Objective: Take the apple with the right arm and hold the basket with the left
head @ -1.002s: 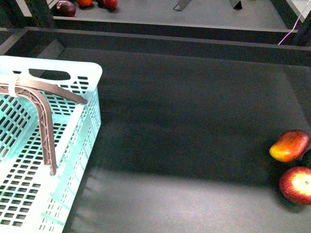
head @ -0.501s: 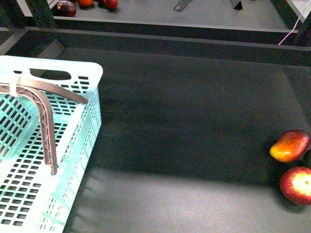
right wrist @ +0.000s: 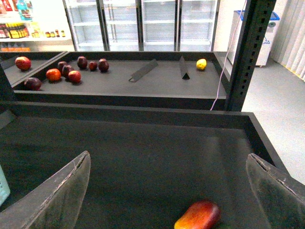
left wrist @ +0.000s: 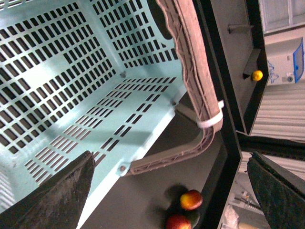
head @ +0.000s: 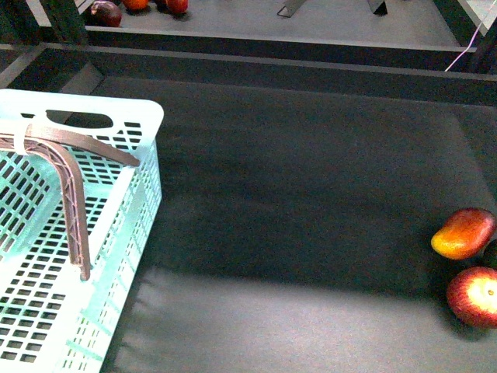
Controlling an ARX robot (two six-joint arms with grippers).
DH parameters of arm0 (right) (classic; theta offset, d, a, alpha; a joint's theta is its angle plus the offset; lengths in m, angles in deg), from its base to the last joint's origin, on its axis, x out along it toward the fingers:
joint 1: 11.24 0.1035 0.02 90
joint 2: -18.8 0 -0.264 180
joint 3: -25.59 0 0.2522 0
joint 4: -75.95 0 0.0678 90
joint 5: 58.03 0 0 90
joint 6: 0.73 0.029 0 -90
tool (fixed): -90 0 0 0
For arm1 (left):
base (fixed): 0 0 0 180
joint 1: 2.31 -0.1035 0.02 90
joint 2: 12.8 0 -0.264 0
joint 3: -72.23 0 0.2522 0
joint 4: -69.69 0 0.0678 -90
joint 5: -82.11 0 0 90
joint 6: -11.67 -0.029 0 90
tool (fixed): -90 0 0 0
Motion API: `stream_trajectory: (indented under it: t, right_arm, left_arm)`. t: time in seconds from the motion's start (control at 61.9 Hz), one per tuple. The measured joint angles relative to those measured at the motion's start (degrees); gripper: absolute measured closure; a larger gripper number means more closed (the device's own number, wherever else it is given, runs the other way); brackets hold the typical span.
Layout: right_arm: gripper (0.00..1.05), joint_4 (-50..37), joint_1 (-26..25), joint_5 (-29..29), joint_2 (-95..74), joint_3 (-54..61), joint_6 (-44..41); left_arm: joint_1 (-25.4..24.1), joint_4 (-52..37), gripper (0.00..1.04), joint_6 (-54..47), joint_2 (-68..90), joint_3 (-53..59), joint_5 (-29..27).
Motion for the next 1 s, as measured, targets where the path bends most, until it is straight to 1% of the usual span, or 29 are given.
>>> stream_trajectory:
  t: [0.065,0.178,0.259,0.388,0.436,0.533,0.727,1.002]
  right_arm:
    - [0.09,0.00,0.00,0.02,0.00,0.00,0.00]
    - [0.09,0.00,0.00,0.00,0.00,0.00,-0.02]
    - [0.09,0.00,0.00,0.02,0.00,0.00,0.00]
    - [0.09,0.00,0.00,0.02,0.00,0.00,0.00]
    - [0.09,0.00,0.00,0.00,0.00,0.00,0.00]
    - [0.09,0.00,0.00,0.00,0.00,0.00,0.00]
    - [0.09,0.00,0.02,0.02,0.00,0.00,-0.02]
    - [0.09,0.00,0.00,0.02,0.00,0.00,0.00]
  left_arm:
    - [0.70,-5.86,0.07,3.02,7.63,-2.54,-1.25]
    - [1.49,-13.57,0.07,6.40,20.04,-7.15,-2.54]
    - [2.03,-16.90,0.07,7.39,27.41,-9.42,-3.67]
    - [2.62,-18.86,0.07,7.37,37.90,-12.87,-6.69]
    - [2.67,-19.65,0.07,7.39,39.80,-14.03,-6.56]
    - [2.86,-20.55,0.07,7.61,43.54,-16.22,-8.02]
    - [2.86,-21.44,0.07,9.29,44.96,-18.69,-7.89]
    - [3.30,-20.65,0.07,9.33,49.79,-21.73,-10.05]
